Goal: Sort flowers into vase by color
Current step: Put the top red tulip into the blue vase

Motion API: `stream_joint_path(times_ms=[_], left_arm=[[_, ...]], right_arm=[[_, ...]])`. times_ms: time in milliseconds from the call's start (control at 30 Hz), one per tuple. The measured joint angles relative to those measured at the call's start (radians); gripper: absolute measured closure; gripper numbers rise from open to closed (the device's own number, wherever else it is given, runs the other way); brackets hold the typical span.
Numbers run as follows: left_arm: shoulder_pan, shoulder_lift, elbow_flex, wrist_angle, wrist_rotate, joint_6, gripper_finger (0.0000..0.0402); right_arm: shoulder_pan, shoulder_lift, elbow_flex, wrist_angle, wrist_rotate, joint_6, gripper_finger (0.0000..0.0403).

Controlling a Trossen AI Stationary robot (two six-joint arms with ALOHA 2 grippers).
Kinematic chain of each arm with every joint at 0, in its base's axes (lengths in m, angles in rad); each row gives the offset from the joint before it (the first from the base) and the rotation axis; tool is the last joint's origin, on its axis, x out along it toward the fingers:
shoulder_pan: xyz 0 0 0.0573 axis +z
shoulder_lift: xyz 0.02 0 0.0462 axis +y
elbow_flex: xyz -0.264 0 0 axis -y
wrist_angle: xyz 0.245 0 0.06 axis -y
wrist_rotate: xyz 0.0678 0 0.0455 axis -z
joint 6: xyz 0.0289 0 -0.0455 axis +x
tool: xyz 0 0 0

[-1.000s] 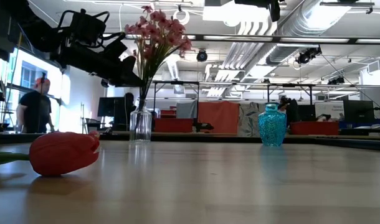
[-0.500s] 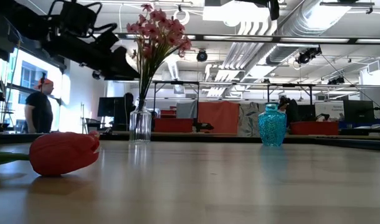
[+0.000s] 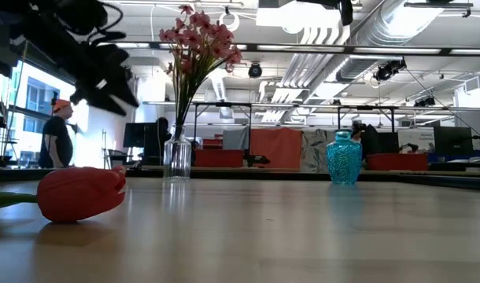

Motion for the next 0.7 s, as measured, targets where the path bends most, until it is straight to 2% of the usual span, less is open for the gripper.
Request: stream_joint_path(times_ms=[133,267,367,467,700], left_arm=[[-0.098,0.024,-0.034,-0.155,-0.120,-0.220,0.0182],[-0.155,0.054,-0.105,-0.147,-0.297,-0.465,0.0191],[-0.156,0.094,-0.152,-0.100,-0.341,-0.618,0.0192],[-0.140,0.155,-0.168,-0.032,-0.351,-0.643,0.0192],[-0.059,0.325,-0.168,0.162,-0.328,-0.583,0.0192]], right_arm=[[0.000,0.000,0.000,-0.008,0.000,-0.038,0.0403],[0.000,0.000,0.000,-0.011,0.001,-0.068,0.0403],[0.000,0.000,0.000,-0.014,0.002,-0.072,0.0403],[0.000,0.000,0.000,-0.027,0.002,-0.072,0.0403],[0.000,0.000,0.000,-0.048,0.002,-0.072,0.0403]])
